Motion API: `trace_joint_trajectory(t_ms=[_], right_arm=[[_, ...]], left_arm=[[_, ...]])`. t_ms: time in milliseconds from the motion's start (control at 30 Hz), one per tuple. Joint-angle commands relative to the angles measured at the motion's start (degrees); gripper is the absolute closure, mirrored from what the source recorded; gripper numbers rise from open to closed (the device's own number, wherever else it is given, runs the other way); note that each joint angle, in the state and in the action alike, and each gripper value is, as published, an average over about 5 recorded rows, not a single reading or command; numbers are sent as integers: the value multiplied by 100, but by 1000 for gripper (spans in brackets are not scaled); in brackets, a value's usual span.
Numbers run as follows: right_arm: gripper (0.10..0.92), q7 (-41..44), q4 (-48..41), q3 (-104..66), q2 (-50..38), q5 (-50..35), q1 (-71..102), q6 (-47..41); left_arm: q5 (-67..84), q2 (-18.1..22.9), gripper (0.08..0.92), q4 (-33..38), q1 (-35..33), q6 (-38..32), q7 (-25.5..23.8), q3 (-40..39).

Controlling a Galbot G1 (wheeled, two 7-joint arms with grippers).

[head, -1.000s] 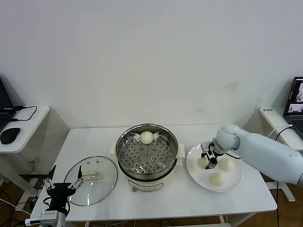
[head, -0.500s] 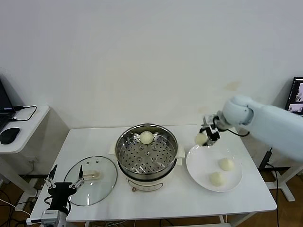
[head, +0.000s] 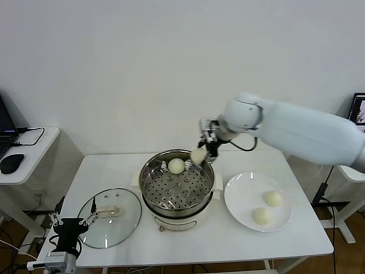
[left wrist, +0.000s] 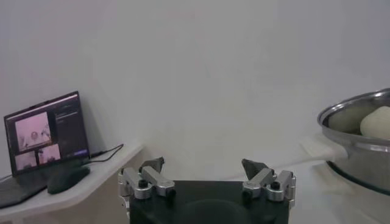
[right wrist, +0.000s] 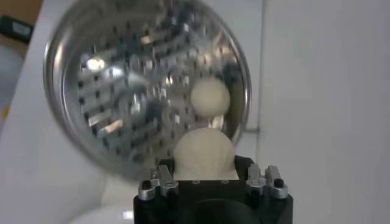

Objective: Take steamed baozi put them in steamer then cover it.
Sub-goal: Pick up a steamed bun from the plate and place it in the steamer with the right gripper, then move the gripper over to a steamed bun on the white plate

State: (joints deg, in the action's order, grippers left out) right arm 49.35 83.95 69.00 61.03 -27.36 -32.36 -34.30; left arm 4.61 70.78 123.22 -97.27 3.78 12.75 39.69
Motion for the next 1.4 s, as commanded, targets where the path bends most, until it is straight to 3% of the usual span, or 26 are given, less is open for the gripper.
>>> trace_joint_trajectory(t_ms=[33,467,933,1200,1400], right_arm=[[414,-310,-276,139,1123,-558,238,-434],[414,-390,-1230,126,1854,-116,877,-368],[397,-459,-1624,29,2094,127,1112,-354],[227,290,-1188,42,1526,437,599,-279],[203,1076,-670,155,458,958,-170,273]], left_arm=[[3,-1,177,-1,4,4,-5,24],[26,17,177,-4,13,-8,-7,17],[16,29,177,22,44,-6,-9,-18],[16,33,177,26,48,1,-12,-19],[10,15,177,37,59,10,-20,-31]])
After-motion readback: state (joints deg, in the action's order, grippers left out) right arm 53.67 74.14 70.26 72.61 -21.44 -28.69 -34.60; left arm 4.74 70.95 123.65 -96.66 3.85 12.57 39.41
